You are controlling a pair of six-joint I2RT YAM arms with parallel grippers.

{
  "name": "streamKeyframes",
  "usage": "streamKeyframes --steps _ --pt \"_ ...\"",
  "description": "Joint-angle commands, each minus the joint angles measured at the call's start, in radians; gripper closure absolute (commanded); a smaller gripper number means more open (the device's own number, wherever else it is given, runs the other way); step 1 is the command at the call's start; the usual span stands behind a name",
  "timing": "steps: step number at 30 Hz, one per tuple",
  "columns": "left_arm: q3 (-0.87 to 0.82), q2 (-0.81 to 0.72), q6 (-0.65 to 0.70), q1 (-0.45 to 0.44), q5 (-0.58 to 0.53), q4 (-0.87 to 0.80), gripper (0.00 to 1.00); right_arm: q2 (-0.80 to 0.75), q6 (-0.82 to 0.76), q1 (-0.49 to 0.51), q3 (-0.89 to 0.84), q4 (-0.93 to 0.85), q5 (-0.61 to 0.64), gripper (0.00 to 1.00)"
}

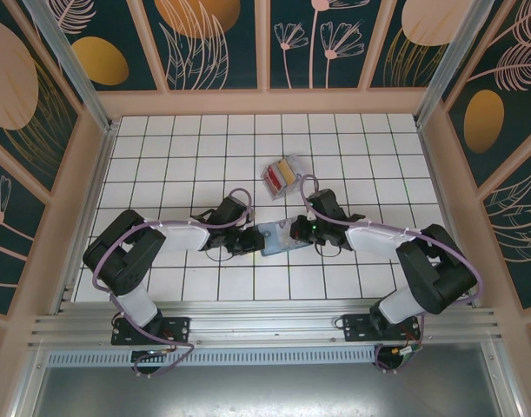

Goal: Put the credit cards into the card holder

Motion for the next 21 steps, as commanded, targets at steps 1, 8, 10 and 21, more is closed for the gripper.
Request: streamKeyframes --steps 1,8,10,21 --pt "0.001 0.063 0.021 -0.01 -0.051 0.023 0.76 0.012 0.019 0.012 -0.027 -0.029 0.003 0.99" --pt "0.001 0.063 0.021 -0.009 -0.05 0.025 0.76 0.085 0.021 0.049 -0.001 0.027 -0.024 0.99" --pt "0.002 0.063 0.021 -0.01 -0.05 0.023 0.76 0.106 0.019 0.061 0.011 0.034 -0.024 0.99" --pt "0.01 0.064 0.024 -0.009 -0.05 0.021 0.76 0.182 -0.01 0.139 0.091 -0.004 0.024 0.99"
